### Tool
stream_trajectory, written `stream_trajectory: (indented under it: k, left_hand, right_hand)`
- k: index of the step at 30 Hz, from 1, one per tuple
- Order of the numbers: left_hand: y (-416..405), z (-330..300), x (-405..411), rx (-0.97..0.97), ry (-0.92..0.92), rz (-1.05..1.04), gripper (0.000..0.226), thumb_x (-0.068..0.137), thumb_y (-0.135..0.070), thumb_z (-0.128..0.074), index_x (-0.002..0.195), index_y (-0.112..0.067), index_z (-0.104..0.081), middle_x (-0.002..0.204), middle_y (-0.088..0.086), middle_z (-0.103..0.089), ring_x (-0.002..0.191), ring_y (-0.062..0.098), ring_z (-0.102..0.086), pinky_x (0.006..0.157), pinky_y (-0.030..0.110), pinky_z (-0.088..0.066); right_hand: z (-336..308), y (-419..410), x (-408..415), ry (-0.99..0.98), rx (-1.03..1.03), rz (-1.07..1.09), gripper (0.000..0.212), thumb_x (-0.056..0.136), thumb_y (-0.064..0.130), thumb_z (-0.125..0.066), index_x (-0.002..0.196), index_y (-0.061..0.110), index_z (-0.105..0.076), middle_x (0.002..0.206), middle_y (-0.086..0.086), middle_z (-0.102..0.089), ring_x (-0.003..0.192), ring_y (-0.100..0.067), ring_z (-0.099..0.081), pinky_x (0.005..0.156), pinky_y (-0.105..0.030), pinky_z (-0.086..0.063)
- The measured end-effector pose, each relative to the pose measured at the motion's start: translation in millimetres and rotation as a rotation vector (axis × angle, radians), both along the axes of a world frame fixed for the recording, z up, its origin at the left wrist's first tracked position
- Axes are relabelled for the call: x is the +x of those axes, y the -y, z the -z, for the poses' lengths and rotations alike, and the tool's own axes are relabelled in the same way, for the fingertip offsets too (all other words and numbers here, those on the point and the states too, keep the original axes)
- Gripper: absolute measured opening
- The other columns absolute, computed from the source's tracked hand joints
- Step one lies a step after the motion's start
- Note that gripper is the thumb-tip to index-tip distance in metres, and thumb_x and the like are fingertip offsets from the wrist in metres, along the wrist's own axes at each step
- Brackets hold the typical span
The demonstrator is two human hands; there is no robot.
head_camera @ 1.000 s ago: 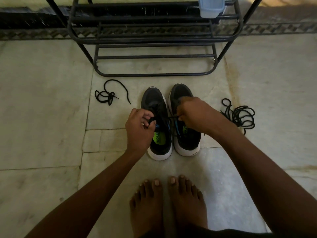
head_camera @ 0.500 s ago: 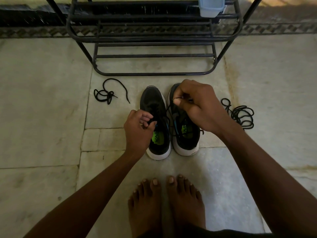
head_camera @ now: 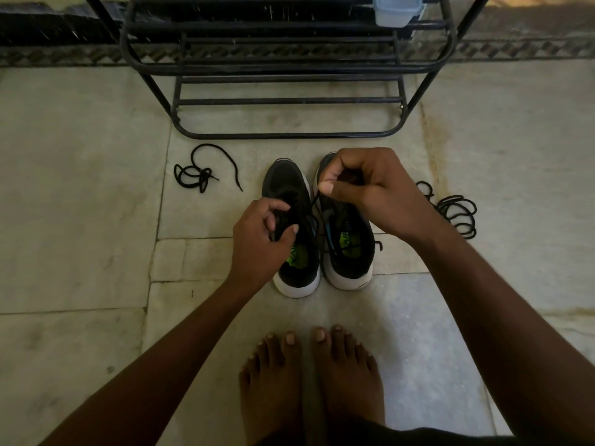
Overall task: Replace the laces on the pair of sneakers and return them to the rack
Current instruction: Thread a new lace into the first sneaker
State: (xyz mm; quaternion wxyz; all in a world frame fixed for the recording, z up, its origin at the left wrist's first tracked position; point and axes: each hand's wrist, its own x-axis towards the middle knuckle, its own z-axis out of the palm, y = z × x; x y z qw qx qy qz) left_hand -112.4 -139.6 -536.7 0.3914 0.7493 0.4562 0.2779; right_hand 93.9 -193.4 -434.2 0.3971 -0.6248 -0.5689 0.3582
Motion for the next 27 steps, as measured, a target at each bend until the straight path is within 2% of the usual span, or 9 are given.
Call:
stream_trajectory:
  k: [3, 6, 9, 11, 13, 16, 19, 23, 27]
  left_hand:
    - [-0.1, -14.3, 3.0, -0.059, 0.023, 0.166, 0.040, 0.086, -0.016, -0.081, 0.121, -0.021, -0.063, 0.069, 0.002, -0.048, 0.057, 0.015, -0.049, 0.055, 0.019, -0.041]
    - [-1.0, -23.1, 8.5, -0.081, 0.042, 0.281, 0.033, 0.089, -0.017, -0.080, 0.113, -0.032, -0.062, 0.066, -0.003, -0.047, 0.054, 0.009, -0.046, 0.055, 0.014, -0.037]
    - [-0.9, -25.4, 11.3, -0.076, 0.072, 0.301, 0.007, 0.091, -0.015, -0.077, 0.094, -0.018, -0.071, 0.069, -0.004, -0.051, 0.055, 0.009, -0.045, 0.056, 0.019, -0.037]
    - [0.4, -28.1, 8.5, -0.060, 0.106, 0.347, 0.004, 0.090, -0.013, -0.078, 0.090, -0.010, -0.074, 0.075, -0.003, -0.057, 0.057, 0.012, -0.047, 0.058, 0.021, -0.039]
    - [1.5, -31.1, 1.9, -0.066, 0.153, 0.409, 0.004, 0.087, -0.008, -0.080, 0.088, -0.008, -0.076, 0.079, -0.001, -0.061, 0.059, 0.014, -0.051, 0.058, 0.024, -0.041]
    - [2.6, -37.0, -10.4, -0.055, 0.140, 0.455, 0.007, 0.083, -0.006, -0.082, 0.088, -0.010, -0.079, 0.077, -0.001, -0.061, 0.056, 0.019, -0.052, 0.051, 0.032, -0.043]
    - [9.4, -41.6, -20.5, 0.114, 0.027, 0.544, 0.005, 0.082, -0.008, -0.082, 0.085, -0.010, -0.079, 0.069, -0.003, -0.058, 0.056, 0.005, -0.049, 0.056, 0.013, -0.036]
    - [24.1, -39.0, -31.6, 0.143, -0.109, 0.675, 0.005, 0.083, -0.013, -0.080, 0.088, -0.015, -0.078, 0.073, -0.008, -0.058, 0.063, 0.003, -0.052, 0.062, 0.007, -0.036]
    - [33.0, -31.1, -34.5, 0.087, -0.162, 0.766, 0.008, 0.082, -0.017, -0.081, 0.089, -0.016, -0.077, 0.076, -0.008, -0.057, 0.064, 0.003, -0.049, 0.061, 0.010, -0.034]
  right_hand:
    - [-2.0, 0.3, 1.7, 0.000, -0.022, -0.077, 0.007, 0.092, 0.014, -0.072, 0.088, 0.008, -0.073, 0.080, -0.003, -0.071, 0.074, -0.021, -0.068, 0.070, -0.041, -0.058]
    - [-2.6, 1.2, 3.0, 0.014, -0.025, -0.130, 0.009, 0.091, 0.014, -0.075, 0.087, 0.006, -0.073, 0.076, -0.001, -0.070, 0.065, -0.017, -0.065, 0.062, -0.031, -0.053]
    - [-3.2, 2.2, 4.8, -0.019, -0.032, -0.149, 0.014, 0.093, 0.017, -0.073, 0.087, 0.004, -0.071, 0.076, -0.004, -0.073, 0.063, -0.022, -0.066, 0.057, -0.029, -0.052]
    - [-2.2, 3.3, 7.2, -0.079, -0.062, -0.131, 0.021, 0.099, 0.020, -0.065, 0.090, 0.002, -0.069, 0.078, -0.006, -0.075, 0.058, -0.019, -0.064, 0.055, -0.024, -0.048]
    - [2.1, 2.9, 11.0, -0.102, -0.119, -0.066, 0.029, 0.104, 0.024, -0.057, 0.092, -0.001, -0.066, 0.076, -0.008, -0.076, 0.054, -0.019, -0.062, 0.053, -0.027, -0.048]
    - [16.9, -1.1, 14.1, 0.122, -0.189, 0.011, 0.027, 0.103, 0.030, -0.059, 0.092, 0.008, -0.068, 0.077, -0.001, -0.075, 0.056, -0.010, -0.064, 0.058, -0.028, -0.055]
    - [31.4, -2.8, 8.1, 0.346, -0.254, 0.020, 0.023, 0.097, 0.036, -0.066, 0.085, 0.016, -0.068, 0.076, 0.003, -0.069, 0.064, -0.006, -0.063, 0.064, -0.024, -0.052]
    - [45.3, -2.4, -11.9, 0.383, -0.362, 0.013, 0.026, 0.091, 0.038, -0.073, 0.084, 0.015, -0.063, 0.071, 0.003, -0.063, 0.063, -0.004, -0.059, 0.058, -0.015, -0.040]
    - [58.5, -4.6, -25.5, 0.344, -0.475, 0.016, 0.036, 0.081, 0.030, -0.083, 0.102, 0.021, -0.055, 0.084, 0.001, -0.063, 0.079, -0.016, -0.065, 0.073, -0.029, -0.055]
